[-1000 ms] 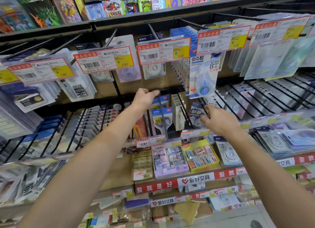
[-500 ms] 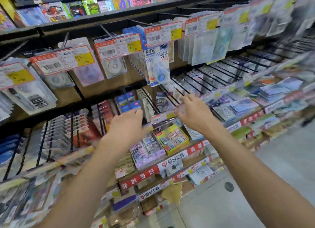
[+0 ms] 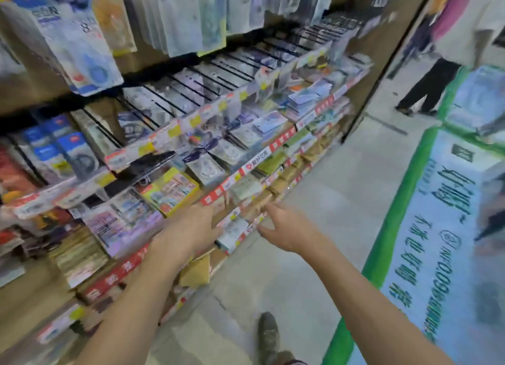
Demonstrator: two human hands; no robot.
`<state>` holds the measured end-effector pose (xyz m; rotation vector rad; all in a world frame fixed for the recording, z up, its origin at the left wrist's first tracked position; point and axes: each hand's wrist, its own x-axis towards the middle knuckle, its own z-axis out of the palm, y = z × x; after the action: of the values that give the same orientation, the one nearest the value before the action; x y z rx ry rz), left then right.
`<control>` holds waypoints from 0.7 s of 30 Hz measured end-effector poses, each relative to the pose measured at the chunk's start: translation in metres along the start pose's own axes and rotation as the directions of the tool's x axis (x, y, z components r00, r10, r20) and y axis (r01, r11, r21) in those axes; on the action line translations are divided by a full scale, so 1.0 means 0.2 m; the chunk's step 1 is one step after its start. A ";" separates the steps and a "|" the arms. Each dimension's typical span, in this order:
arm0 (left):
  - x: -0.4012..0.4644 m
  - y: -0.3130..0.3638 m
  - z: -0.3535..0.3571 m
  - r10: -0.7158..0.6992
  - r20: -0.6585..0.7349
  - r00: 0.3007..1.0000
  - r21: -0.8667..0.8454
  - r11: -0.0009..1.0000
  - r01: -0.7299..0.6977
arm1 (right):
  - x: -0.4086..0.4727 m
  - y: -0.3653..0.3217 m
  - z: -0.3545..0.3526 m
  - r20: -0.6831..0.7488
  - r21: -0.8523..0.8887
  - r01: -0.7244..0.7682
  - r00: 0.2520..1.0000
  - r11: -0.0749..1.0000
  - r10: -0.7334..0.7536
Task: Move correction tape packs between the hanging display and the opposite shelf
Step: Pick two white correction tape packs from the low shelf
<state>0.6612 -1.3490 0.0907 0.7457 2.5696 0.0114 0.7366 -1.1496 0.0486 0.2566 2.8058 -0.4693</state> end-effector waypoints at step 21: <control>1.28 1.64 -0.50 0.242 -0.243 0.939 0.189 0.962 -0.199 | 0.16 1.74 -0.45 -0.054 0.288 -0.305 0.941 0.908 0.333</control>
<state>0.5921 -0.9281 0.1139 1.1641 2.7453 -0.0296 0.7594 -0.7900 0.0197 0.8079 2.7099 -0.7851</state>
